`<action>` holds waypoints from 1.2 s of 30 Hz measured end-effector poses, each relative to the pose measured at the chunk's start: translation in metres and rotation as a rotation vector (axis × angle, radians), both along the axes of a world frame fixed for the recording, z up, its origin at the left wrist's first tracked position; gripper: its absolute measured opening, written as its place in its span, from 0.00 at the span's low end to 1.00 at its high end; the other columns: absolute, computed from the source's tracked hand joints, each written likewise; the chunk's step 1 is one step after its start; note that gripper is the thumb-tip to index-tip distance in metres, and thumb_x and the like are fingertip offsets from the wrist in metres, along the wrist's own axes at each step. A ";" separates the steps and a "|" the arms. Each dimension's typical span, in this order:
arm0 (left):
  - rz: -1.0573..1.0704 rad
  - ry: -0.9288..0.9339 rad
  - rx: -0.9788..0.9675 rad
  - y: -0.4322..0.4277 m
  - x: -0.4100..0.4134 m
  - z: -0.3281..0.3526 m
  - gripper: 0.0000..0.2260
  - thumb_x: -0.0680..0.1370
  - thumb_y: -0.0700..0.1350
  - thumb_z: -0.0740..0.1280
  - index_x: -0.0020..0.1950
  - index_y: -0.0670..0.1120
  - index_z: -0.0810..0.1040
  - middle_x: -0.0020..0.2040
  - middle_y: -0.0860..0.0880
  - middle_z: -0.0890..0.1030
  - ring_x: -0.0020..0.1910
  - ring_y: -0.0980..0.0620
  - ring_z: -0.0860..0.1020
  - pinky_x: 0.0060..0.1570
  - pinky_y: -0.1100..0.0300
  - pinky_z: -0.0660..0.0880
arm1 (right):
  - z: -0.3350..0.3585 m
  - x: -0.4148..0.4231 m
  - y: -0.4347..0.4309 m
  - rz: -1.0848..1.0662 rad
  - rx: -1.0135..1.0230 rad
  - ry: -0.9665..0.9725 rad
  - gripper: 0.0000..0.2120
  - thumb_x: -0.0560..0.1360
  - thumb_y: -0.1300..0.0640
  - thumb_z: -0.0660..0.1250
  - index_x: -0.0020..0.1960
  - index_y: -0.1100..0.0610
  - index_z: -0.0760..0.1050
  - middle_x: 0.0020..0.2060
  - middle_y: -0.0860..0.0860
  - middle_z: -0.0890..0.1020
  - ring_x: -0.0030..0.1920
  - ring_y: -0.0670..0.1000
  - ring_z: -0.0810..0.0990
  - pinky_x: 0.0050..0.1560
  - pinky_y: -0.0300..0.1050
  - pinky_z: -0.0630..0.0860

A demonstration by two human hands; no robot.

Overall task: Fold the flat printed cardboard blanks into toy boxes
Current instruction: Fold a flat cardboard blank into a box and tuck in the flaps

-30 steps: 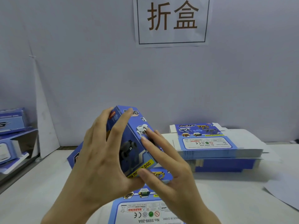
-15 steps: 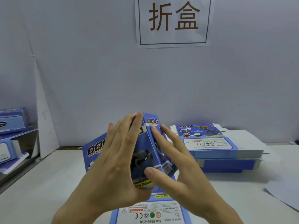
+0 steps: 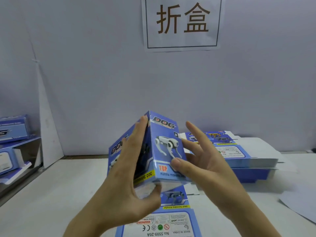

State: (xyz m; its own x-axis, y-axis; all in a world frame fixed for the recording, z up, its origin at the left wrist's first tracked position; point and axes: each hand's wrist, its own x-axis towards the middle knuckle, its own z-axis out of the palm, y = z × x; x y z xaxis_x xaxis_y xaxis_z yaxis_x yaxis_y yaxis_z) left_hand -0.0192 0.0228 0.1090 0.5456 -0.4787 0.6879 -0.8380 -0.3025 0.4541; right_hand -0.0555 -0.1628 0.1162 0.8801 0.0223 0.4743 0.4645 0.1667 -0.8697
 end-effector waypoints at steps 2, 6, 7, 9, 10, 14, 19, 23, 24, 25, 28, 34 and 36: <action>-0.024 0.042 -0.011 0.001 -0.003 -0.005 0.51 0.66 0.57 0.76 0.74 0.69 0.42 0.77 0.62 0.55 0.71 0.55 0.68 0.58 0.55 0.77 | 0.001 0.000 0.001 -0.020 0.024 -0.005 0.42 0.60 0.59 0.74 0.70 0.40 0.63 0.54 0.41 0.82 0.53 0.48 0.83 0.43 0.44 0.82; -0.080 0.048 -0.063 -0.006 -0.004 0.001 0.47 0.67 0.61 0.73 0.73 0.72 0.42 0.77 0.64 0.55 0.71 0.55 0.69 0.52 0.58 0.80 | -0.003 -0.002 0.008 -0.053 -0.039 -0.016 0.38 0.66 0.61 0.74 0.67 0.35 0.63 0.52 0.36 0.80 0.57 0.46 0.81 0.44 0.47 0.82; -0.048 -0.005 -0.041 -0.008 -0.007 0.001 0.46 0.70 0.61 0.72 0.75 0.68 0.42 0.77 0.64 0.51 0.74 0.53 0.63 0.57 0.51 0.78 | -0.004 -0.003 0.008 -0.050 -0.049 -0.013 0.37 0.69 0.66 0.72 0.67 0.36 0.64 0.52 0.36 0.80 0.57 0.45 0.81 0.43 0.46 0.82; -0.021 -0.143 -0.008 -0.014 -0.010 0.000 0.43 0.72 0.60 0.68 0.78 0.56 0.44 0.78 0.63 0.47 0.78 0.53 0.52 0.64 0.39 0.71 | -0.004 -0.005 0.008 -0.067 -0.070 -0.016 0.39 0.70 0.72 0.71 0.67 0.37 0.65 0.51 0.38 0.80 0.57 0.47 0.81 0.43 0.47 0.82; -0.029 -0.173 -0.029 -0.018 -0.014 0.002 0.40 0.73 0.59 0.66 0.78 0.54 0.46 0.78 0.62 0.47 0.78 0.53 0.51 0.66 0.37 0.67 | -0.003 -0.006 0.007 -0.085 -0.060 -0.016 0.39 0.69 0.70 0.73 0.68 0.38 0.65 0.51 0.40 0.81 0.56 0.48 0.82 0.43 0.47 0.82; 0.106 -0.204 -0.109 -0.012 -0.017 0.000 0.22 0.79 0.62 0.59 0.73 0.63 0.63 0.74 0.54 0.67 0.74 0.49 0.65 0.74 0.62 0.57 | 0.002 -0.005 0.001 -0.113 0.073 0.043 0.36 0.59 0.49 0.78 0.64 0.40 0.71 0.45 0.48 0.81 0.49 0.53 0.85 0.43 0.50 0.82; -0.058 -0.099 -0.002 -0.019 -0.009 0.006 0.25 0.77 0.37 0.65 0.73 0.51 0.69 0.72 0.55 0.70 0.73 0.55 0.64 0.68 0.70 0.58 | -0.007 0.008 0.002 -0.219 -0.004 0.260 0.39 0.51 0.35 0.79 0.55 0.49 0.70 0.48 0.57 0.80 0.42 0.53 0.85 0.42 0.50 0.83; -0.111 0.063 -0.016 -0.013 -0.002 -0.007 0.25 0.77 0.52 0.65 0.70 0.70 0.60 0.61 0.70 0.76 0.63 0.63 0.75 0.56 0.75 0.69 | -0.018 0.018 -0.001 -0.211 -0.012 0.447 0.41 0.52 0.38 0.76 0.58 0.53 0.65 0.50 0.59 0.79 0.43 0.55 0.80 0.42 0.52 0.82; -0.134 0.100 -0.005 -0.009 0.001 -0.012 0.26 0.75 0.51 0.66 0.71 0.66 0.61 0.62 0.67 0.76 0.64 0.63 0.74 0.57 0.76 0.68 | -0.022 0.021 -0.002 -0.220 0.016 0.450 0.40 0.54 0.40 0.75 0.60 0.53 0.65 0.48 0.58 0.79 0.43 0.55 0.80 0.43 0.54 0.82; -0.120 0.099 -0.035 -0.005 0.007 -0.020 0.26 0.75 0.50 0.66 0.71 0.62 0.63 0.63 0.64 0.76 0.64 0.63 0.73 0.57 0.77 0.67 | -0.026 0.024 -0.003 -0.221 0.061 0.434 0.37 0.58 0.42 0.74 0.61 0.54 0.65 0.44 0.57 0.79 0.41 0.54 0.79 0.44 0.55 0.82; 0.178 0.003 -0.291 -0.011 0.017 -0.017 0.25 0.74 0.53 0.70 0.69 0.57 0.66 0.66 0.63 0.70 0.68 0.63 0.68 0.60 0.78 0.62 | -0.031 0.030 -0.008 -0.087 0.215 0.384 0.32 0.60 0.49 0.75 0.58 0.57 0.67 0.30 0.51 0.79 0.30 0.50 0.78 0.44 0.55 0.80; 0.060 0.639 -0.652 0.004 0.041 -0.016 0.46 0.59 0.58 0.74 0.73 0.61 0.57 0.67 0.64 0.72 0.62 0.63 0.74 0.55 0.65 0.74 | -0.031 0.030 -0.032 0.220 -0.079 0.427 0.35 0.59 0.54 0.72 0.66 0.52 0.72 0.56 0.57 0.80 0.54 0.56 0.81 0.55 0.54 0.79; 0.036 0.695 -0.624 0.015 0.048 -0.016 0.45 0.57 0.53 0.76 0.72 0.57 0.62 0.59 0.52 0.81 0.54 0.52 0.82 0.49 0.52 0.80 | -0.030 0.026 -0.045 0.151 -0.351 0.458 0.38 0.58 0.54 0.72 0.68 0.46 0.69 0.58 0.50 0.80 0.57 0.48 0.81 0.54 0.46 0.79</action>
